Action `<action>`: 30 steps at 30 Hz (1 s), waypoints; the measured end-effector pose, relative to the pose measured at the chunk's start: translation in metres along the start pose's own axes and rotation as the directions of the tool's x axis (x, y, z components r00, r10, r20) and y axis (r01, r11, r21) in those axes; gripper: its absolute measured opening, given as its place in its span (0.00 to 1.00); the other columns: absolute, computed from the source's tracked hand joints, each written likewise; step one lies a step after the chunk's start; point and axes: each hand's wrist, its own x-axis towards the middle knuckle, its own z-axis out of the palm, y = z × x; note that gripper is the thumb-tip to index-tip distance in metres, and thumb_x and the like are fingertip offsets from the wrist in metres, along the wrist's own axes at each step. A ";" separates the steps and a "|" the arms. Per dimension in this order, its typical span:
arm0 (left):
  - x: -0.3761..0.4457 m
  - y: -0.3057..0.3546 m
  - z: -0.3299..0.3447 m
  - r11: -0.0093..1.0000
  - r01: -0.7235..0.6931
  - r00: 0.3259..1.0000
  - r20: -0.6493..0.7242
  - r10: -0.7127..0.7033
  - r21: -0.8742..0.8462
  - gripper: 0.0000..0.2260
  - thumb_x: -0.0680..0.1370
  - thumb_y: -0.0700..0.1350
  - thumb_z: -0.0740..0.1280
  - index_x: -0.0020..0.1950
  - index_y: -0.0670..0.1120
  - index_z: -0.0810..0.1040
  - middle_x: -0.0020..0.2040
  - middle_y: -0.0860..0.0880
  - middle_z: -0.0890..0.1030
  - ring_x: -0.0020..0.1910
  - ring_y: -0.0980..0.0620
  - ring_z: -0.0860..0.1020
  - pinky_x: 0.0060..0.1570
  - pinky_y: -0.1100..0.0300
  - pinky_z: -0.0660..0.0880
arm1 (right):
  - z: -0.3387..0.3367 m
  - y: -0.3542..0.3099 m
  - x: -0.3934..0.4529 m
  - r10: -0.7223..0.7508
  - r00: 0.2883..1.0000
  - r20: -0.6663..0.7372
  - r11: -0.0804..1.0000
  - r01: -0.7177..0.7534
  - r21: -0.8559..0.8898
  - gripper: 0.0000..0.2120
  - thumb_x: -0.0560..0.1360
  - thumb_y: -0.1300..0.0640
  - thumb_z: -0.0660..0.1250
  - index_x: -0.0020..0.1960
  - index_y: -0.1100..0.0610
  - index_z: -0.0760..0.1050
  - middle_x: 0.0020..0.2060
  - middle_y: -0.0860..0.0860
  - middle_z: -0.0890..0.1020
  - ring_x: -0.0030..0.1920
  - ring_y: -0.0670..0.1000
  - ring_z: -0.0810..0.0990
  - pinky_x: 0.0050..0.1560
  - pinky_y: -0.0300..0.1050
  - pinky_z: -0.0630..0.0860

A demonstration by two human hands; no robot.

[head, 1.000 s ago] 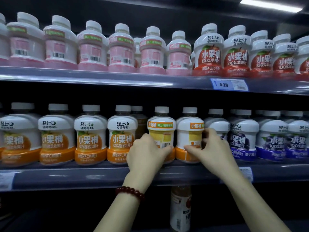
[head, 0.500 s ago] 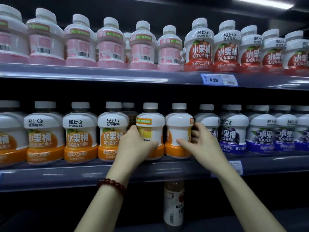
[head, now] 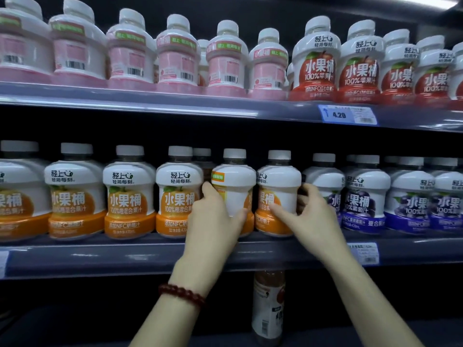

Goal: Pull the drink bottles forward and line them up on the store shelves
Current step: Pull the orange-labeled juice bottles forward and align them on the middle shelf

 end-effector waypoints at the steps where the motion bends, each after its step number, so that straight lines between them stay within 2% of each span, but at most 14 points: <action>1: -0.005 0.004 0.002 0.997 -0.018 0.996 -0.087 0.025 0.082 0.26 0.71 0.57 0.71 0.59 0.44 0.65 0.53 0.46 0.77 0.49 0.46 0.80 0.42 0.62 0.75 | 0.005 -0.004 -0.002 -0.011 0.998 -0.055 0.998 0.007 -0.060 0.42 0.64 0.42 0.76 0.70 0.57 0.64 0.63 0.54 0.76 0.63 0.54 0.74 0.57 0.42 0.71; 3: -0.012 0.012 0.005 0.980 -0.039 0.973 -0.216 0.081 0.194 0.31 0.69 0.63 0.70 0.59 0.43 0.65 0.54 0.47 0.74 0.52 0.48 0.77 0.39 0.64 0.66 | 0.015 -0.013 -0.005 -0.042 0.988 -0.146 0.991 0.022 -0.135 0.42 0.62 0.41 0.77 0.66 0.61 0.64 0.61 0.57 0.74 0.62 0.56 0.72 0.50 0.40 0.66; 6: -0.008 0.014 0.006 0.979 -0.024 0.969 -0.236 0.073 0.203 0.33 0.68 0.63 0.71 0.59 0.42 0.63 0.55 0.47 0.71 0.51 0.47 0.76 0.38 0.65 0.63 | 0.017 -0.014 -0.001 -0.041 0.986 -0.164 0.991 0.018 -0.135 0.39 0.63 0.43 0.78 0.62 0.62 0.66 0.58 0.56 0.75 0.58 0.55 0.73 0.48 0.40 0.67; 9: -0.003 0.001 0.004 0.992 -0.054 0.982 -0.176 0.074 0.116 0.26 0.72 0.55 0.71 0.60 0.42 0.65 0.55 0.44 0.75 0.52 0.46 0.77 0.40 0.64 0.67 | 0.005 -0.008 0.005 0.011 1.000 -0.007 0.999 -0.011 0.033 0.32 0.64 0.48 0.78 0.62 0.56 0.70 0.53 0.49 0.80 0.50 0.48 0.79 0.46 0.39 0.75; 12: -0.006 -0.006 -0.001 0.996 -0.076 0.986 -0.143 0.081 0.043 0.21 0.75 0.50 0.69 0.62 0.42 0.66 0.52 0.44 0.79 0.48 0.46 0.79 0.40 0.60 0.76 | -0.002 -0.005 0.007 0.057 0.988 0.146 0.985 -0.079 0.155 0.31 0.66 0.51 0.77 0.64 0.54 0.68 0.57 0.49 0.80 0.52 0.47 0.80 0.53 0.47 0.79; 14: -0.011 -0.001 0.000 0.995 -0.035 0.990 -0.136 0.048 0.095 0.22 0.75 0.54 0.68 0.61 0.43 0.65 0.51 0.45 0.79 0.48 0.46 0.79 0.38 0.62 0.71 | 0.002 -0.007 0.008 0.059 0.990 0.130 0.991 -0.074 0.114 0.32 0.66 0.47 0.77 0.63 0.54 0.67 0.55 0.49 0.79 0.51 0.47 0.79 0.49 0.43 0.77; 16: -0.013 0.008 0.004 0.983 0.025 0.992 -0.123 -0.002 0.182 0.27 0.72 0.61 0.69 0.58 0.43 0.64 0.53 0.46 0.77 0.52 0.46 0.79 0.38 0.62 0.67 | 0.012 -0.012 0.007 0.045 0.999 0.017 0.999 -0.045 0.005 0.37 0.61 0.40 0.77 0.62 0.56 0.67 0.54 0.50 0.77 0.52 0.49 0.78 0.45 0.41 0.75; 18: -0.012 0.014 0.008 0.968 0.067 0.991 -0.125 -0.037 0.243 0.31 0.70 0.63 0.69 0.60 0.43 0.63 0.57 0.46 0.75 0.54 0.46 0.79 0.39 0.62 0.68 | 0.020 -0.014 0.006 0.021 0.995 -0.094 0.996 -0.029 -0.087 0.40 0.59 0.39 0.78 0.60 0.59 0.68 0.54 0.53 0.76 0.55 0.53 0.76 0.46 0.43 0.72; 19: -0.010 0.015 0.010 0.962 0.085 0.989 -0.136 -0.050 0.261 0.32 0.70 0.63 0.70 0.61 0.43 0.62 0.58 0.46 0.74 0.54 0.45 0.79 0.40 0.61 0.69 | 0.022 -0.014 0.006 0.012 0.994 -0.113 0.996 -0.022 -0.081 0.39 0.59 0.41 0.79 0.60 0.59 0.68 0.54 0.53 0.77 0.55 0.53 0.76 0.46 0.43 0.72; 22: -0.005 0.012 0.009 0.968 0.093 0.989 -0.134 -0.063 0.233 0.28 0.72 0.58 0.70 0.61 0.43 0.62 0.59 0.46 0.74 0.54 0.45 0.79 0.40 0.60 0.69 | 0.013 -0.010 0.009 0.056 0.998 0.004 0.995 -0.056 0.083 0.37 0.62 0.48 0.79 0.65 0.56 0.67 0.54 0.48 0.77 0.53 0.50 0.78 0.50 0.45 0.75; 24: -0.001 0.006 0.007 0.985 0.096 0.992 -0.090 -0.084 0.141 0.23 0.73 0.54 0.70 0.58 0.44 0.64 0.56 0.45 0.76 0.52 0.44 0.79 0.41 0.58 0.71 | 0.004 -0.007 0.012 0.102 0.985 0.138 0.967 -0.131 0.217 0.37 0.64 0.53 0.79 0.67 0.56 0.66 0.56 0.49 0.78 0.53 0.49 0.78 0.54 0.48 0.76; 26: 0.001 0.001 0.004 0.995 0.101 0.994 -0.039 -0.100 0.024 0.20 0.72 0.50 0.70 0.56 0.45 0.65 0.52 0.45 0.78 0.48 0.46 0.79 0.41 0.56 0.77 | -0.001 -0.007 0.014 0.111 0.968 0.226 0.954 -0.168 0.250 0.33 0.65 0.55 0.78 0.65 0.54 0.67 0.58 0.50 0.78 0.52 0.47 0.79 0.54 0.48 0.76; 28: -0.002 0.001 0.003 0.996 0.088 0.995 -0.034 -0.089 -0.020 0.21 0.72 0.51 0.71 0.56 0.45 0.66 0.51 0.45 0.79 0.47 0.47 0.79 0.41 0.56 0.79 | 0.001 -0.007 0.013 0.088 0.973 0.213 0.969 -0.133 0.207 0.28 0.66 0.51 0.77 0.60 0.52 0.69 0.56 0.48 0.79 0.50 0.44 0.78 0.49 0.43 0.76; 30: -0.005 0.006 0.002 0.996 0.081 0.995 -0.054 -0.079 0.033 0.26 0.70 0.56 0.72 0.57 0.44 0.65 0.52 0.45 0.78 0.49 0.45 0.80 0.41 0.57 0.77 | 0.008 -0.010 0.010 0.065 0.993 0.097 0.993 -0.073 0.088 0.29 0.62 0.44 0.78 0.57 0.53 0.71 0.52 0.48 0.79 0.50 0.45 0.78 0.45 0.41 0.75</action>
